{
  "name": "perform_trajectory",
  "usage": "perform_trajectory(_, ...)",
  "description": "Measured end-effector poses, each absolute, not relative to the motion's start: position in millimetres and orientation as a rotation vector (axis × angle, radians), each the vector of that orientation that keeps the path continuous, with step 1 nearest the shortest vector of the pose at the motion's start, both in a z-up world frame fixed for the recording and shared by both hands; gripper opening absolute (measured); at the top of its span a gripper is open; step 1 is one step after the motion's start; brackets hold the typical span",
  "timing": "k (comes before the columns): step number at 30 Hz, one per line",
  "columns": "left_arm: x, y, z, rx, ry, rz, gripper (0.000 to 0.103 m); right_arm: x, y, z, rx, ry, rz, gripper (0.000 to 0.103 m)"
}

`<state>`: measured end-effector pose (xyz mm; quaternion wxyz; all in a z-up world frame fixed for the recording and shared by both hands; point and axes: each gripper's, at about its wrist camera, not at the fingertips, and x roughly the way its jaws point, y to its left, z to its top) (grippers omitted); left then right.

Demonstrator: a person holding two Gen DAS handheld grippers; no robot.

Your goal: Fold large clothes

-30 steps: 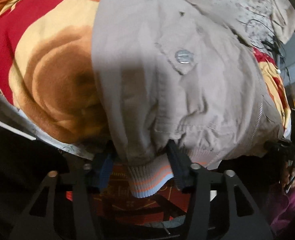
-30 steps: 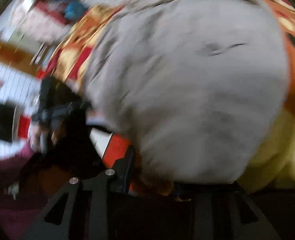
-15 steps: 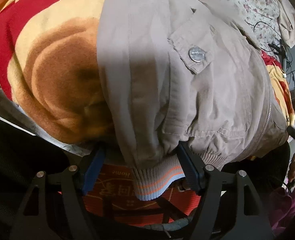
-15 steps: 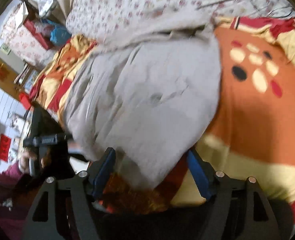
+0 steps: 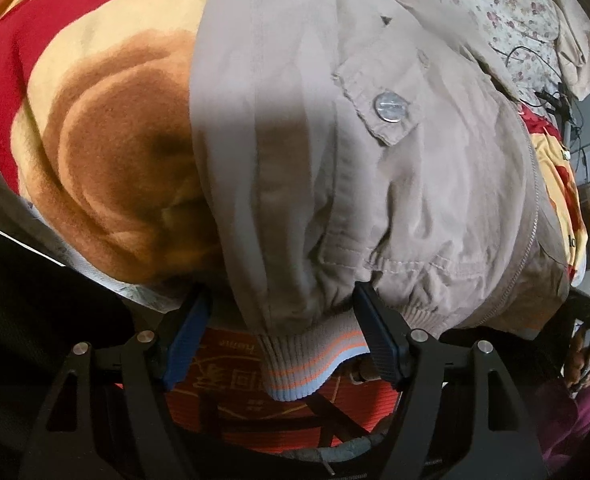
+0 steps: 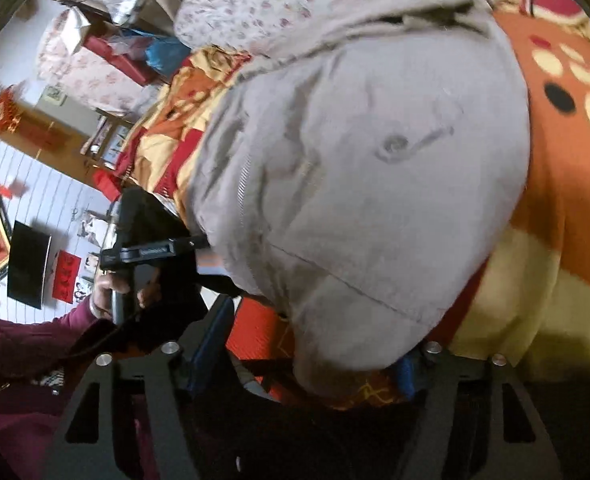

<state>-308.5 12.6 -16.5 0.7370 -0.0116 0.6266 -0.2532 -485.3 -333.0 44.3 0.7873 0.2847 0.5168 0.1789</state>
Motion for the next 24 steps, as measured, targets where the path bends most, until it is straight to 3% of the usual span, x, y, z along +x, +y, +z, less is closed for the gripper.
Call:
perform_trajectory(1,-310,11,-15,-0.019,1.378,-0.57,0.065,-487,-331,41,0.609,1.129,0.388,0.066)
perform_trajectory(2,-313,8,-13,-0.006,1.374,-0.59,0.05,-487,-328,38,0.596,1.15,0.393,0.062)
perform_trajectory(4,-318,2,-10,0.04,1.365,-0.614,0.038,-486,-317,33,0.553,1.186,0.405,0.049)
perform_trajectory(6,-322,-2,-8,0.076,1.34,-0.617,0.028,-483,-310,33,0.511,1.198,0.402,0.025)
perform_trajectory(8,-325,-2,-5,0.083,1.326,-0.613,0.016,-479,-309,36,0.507,1.18,0.394,0.018)
perform_trajectory(12,-328,8,14,0.062,1.31,-0.633,0.01,-481,-316,48,0.545,1.117,0.383,0.011)
perform_trajectory(18,-317,14,90,0.014,1.178,-0.759,0.01,-482,-329,90,0.622,0.958,0.421,0.01)
perform_trajectory(24,-257,13,154,-0.125,1.025,-0.772,0.01,-460,-355,137,0.67,0.733,0.41,0.01)
